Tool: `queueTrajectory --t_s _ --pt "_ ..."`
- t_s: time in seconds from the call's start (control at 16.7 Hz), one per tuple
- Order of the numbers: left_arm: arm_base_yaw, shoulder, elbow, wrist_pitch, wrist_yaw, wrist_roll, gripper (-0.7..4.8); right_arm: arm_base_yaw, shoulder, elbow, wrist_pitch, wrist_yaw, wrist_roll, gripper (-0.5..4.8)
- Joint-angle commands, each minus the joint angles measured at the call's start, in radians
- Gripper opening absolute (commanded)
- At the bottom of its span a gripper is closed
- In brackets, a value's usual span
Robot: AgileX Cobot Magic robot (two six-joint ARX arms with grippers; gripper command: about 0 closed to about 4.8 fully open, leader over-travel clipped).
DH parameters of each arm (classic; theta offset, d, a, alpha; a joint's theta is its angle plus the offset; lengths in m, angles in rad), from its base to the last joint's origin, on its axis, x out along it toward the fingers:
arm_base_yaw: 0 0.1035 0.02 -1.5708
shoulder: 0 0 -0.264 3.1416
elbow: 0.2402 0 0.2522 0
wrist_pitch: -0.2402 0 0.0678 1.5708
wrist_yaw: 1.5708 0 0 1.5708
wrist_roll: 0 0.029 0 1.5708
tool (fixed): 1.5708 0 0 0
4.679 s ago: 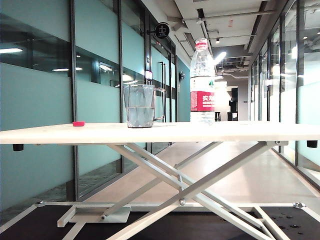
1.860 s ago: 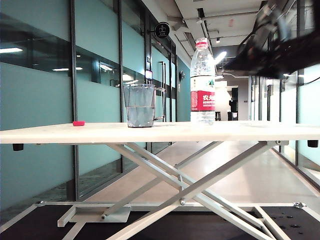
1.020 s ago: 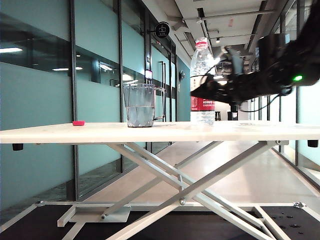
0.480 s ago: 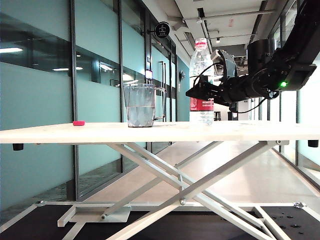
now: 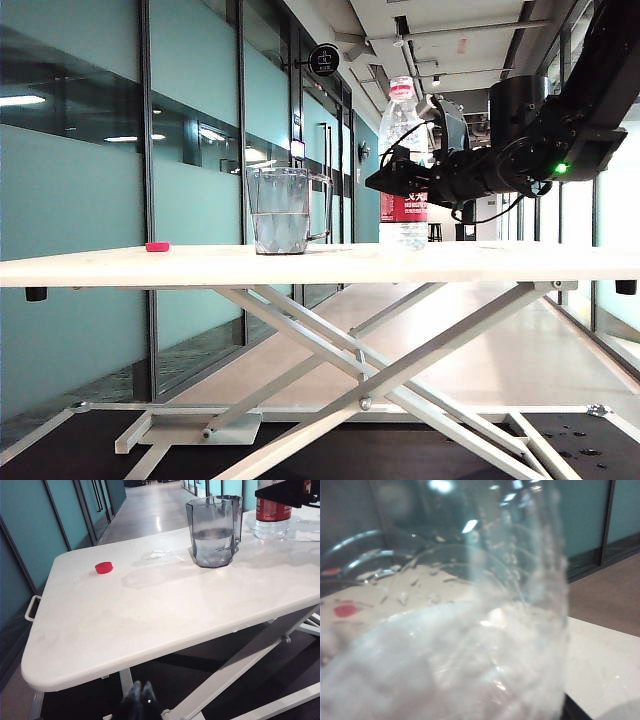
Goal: Pick up the mineral water bottle on the table and pour water into the mug until it's half full.
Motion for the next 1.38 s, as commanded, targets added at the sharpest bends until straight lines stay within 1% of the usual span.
queueTrajectory --t_s 0.06,0.12,0.18,0.36,0.42,0.54,0.6,0.72,0.84,0.9,0.96,1.02,1.08,1.14,1.38 --pt "-0.001 0.0 0.002 -0.005 0.004 0.004 -0.05 0.003 -0.006 0.005 0.001 -0.011 0.003 3.66" --pt "-0.001 0.0 0.002 -0.013 0.004 0.004 -0.05 0.003 -0.006 0.005 -0.006 -0.021 0.003 2.9" --pt "-0.001 0.0 0.002 -0.021 0.004 0.004 -0.05 0.003 -0.006 0.005 -0.015 -0.021 0.002 2.61" --pt "-0.001 0.0 0.002 -0.028 0.004 0.004 -0.05 0.003 -0.008 0.005 -0.024 -0.021 -0.007 2.6" --pt "-0.001 0.0 0.002 -0.028 0.004 0.004 -0.05 0.003 -0.013 0.005 -0.035 -0.021 -0.031 2.6" --pt "-0.001 0.0 0.002 -0.028 0.004 0.005 -0.05 0.005 -0.043 0.005 -0.127 -0.012 -0.142 2.57" --pt "-0.001 0.0 0.002 -0.028 0.004 0.006 -0.05 0.007 -0.058 0.005 -0.179 0.004 -0.194 2.35" --pt "-0.001 0.0 0.002 -0.027 0.003 0.007 -0.05 0.012 -0.097 0.006 -0.277 0.077 -0.268 2.31" --pt "-0.001 0.0 0.002 -0.027 0.001 0.007 -0.05 0.018 -0.138 0.012 -0.36 0.167 -0.29 2.31" --pt "-0.001 0.0 0.002 -0.027 0.001 0.006 -0.05 0.023 -0.149 0.013 -0.383 0.195 -0.294 2.31" --pt "-0.001 0.0 0.002 -0.027 0.001 0.006 -0.05 0.033 -0.166 0.025 -0.443 0.248 -0.325 2.32" --pt "-0.001 0.0 0.002 -0.027 0.001 0.007 -0.05 0.045 -0.172 0.039 -0.487 0.286 -0.356 2.32" --pt "-0.001 0.0 0.002 -0.027 0.001 0.006 -0.05 0.069 -0.181 0.073 -0.576 0.346 -0.414 2.32" --pt "-0.001 0.0 0.002 -0.027 0.001 0.007 -0.05 0.092 -0.181 0.1 -0.633 0.399 -0.45 2.32" --pt "-0.001 0.0 0.002 -0.027 0.001 0.006 -0.05 0.167 -0.181 0.163 -0.746 0.553 -0.509 2.32"
